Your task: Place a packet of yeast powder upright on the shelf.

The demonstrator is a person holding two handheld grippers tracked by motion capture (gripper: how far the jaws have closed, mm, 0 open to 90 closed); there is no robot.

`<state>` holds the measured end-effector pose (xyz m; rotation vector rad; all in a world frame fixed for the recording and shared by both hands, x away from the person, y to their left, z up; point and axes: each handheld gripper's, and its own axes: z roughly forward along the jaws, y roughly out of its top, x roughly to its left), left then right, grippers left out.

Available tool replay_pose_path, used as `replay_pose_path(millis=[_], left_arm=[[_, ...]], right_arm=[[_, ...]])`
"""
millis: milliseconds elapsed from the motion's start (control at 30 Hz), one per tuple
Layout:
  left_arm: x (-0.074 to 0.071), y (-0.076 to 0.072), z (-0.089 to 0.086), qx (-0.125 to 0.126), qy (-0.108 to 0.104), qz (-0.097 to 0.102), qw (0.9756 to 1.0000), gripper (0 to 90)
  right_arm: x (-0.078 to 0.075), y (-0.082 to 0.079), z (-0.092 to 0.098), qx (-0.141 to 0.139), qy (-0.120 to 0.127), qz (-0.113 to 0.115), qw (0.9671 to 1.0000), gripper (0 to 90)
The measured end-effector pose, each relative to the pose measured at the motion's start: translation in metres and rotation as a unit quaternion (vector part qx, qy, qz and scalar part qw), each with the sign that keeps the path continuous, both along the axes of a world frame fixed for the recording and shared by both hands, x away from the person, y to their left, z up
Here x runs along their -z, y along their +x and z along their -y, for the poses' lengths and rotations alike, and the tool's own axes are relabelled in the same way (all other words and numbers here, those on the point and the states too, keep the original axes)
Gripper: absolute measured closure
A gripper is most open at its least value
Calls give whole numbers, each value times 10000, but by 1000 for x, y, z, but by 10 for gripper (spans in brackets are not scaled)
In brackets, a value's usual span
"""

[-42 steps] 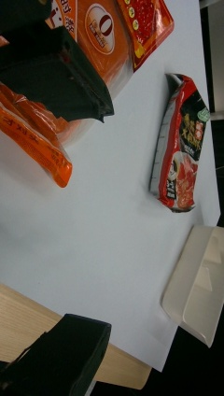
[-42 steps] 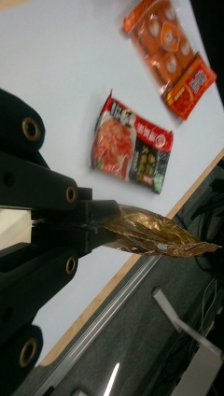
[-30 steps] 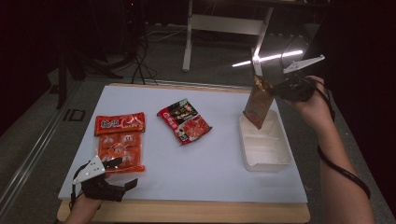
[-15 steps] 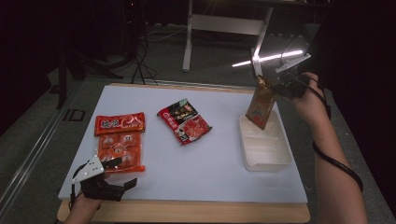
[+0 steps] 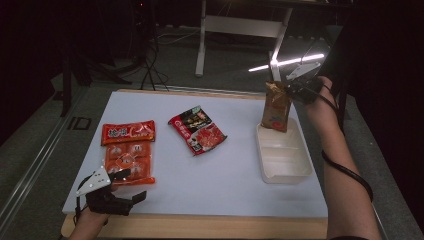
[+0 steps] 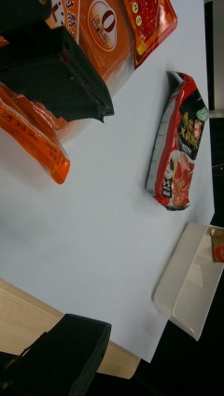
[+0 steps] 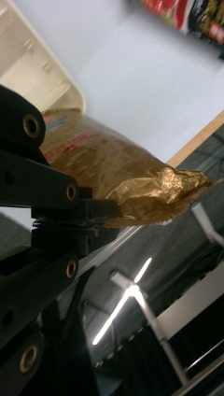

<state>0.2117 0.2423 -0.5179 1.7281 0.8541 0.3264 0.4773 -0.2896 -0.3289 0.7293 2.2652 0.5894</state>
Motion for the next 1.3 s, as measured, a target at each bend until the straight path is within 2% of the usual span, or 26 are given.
replay_pose_path(millis=[67,133,167,200,233,367,400,500,533,600,700,733,800,933,1000,1133,1200,1233,1300], left_arm=[[0,0,0,6,-6,-4,10000,9],[0,0,0,7,1,-10,10000,9],[0,0,0,9,-2,-14,10000,9],[0,0,0,9,-2,-14,10000,9],[0,0,0,7,-2,-7,10000,9],[0,0,0,12,-19,-16,10000,9],[0,0,0,12,-19,-16,10000,9],[0,1,0,17,-6,-25,10000,9],[0,1,0,17,-6,-25,10000,9],[0,0,0,22,-10,-17,10000,9],[0,0,0,22,-21,-21,10000,9],[0,0,0,22,-21,-21,10000,9],[0,0,0,26,-23,-23,10000,9],[0,0,0,28,-14,-24,10000,9],[0,0,1,27,-14,-24,10000,9],[0,0,1,37,-3,-23,10000,9],[0,0,1,38,-10,-18,10000,9],[0,0,1,43,1,-19,10000,9],[0,0,1,44,3,-20,10000,9]], right_arm=[[1,0,-1,-90,-39,65,9999,878],[2,0,-1,-177,35,92,9998,876],[1,1,1,-343,223,144,9991,875],[1,1,1,-343,223,144,9991,875],[4,3,3,-431,400,16,9983,873],[11,2,6,-605,351,116,9975,878],[12,2,7,-616,434,123,9971,878],[15,3,10,-681,723,-34,9950,878],[15,3,10,-681,723,-34,9950,878],[22,5,12,-683,791,-194,9943,880],[35,6,16,-632,925,-350,9931,881],[35,6,16,-632,925,-350,9931,881],[48,7,24,-559,1115,-482,9910,882],[54,7,31,-474,1266,-495,9896,882],[58,6,40,-234,1295,-527,9899,879],[62,5,51,-10,1372,-603,9887,868],[63,5,53,5,1442,-614,9876,854],[64,4,58,19,1573,-636,9855,820],[64,4,59,7,1614,-609,9850,804]])
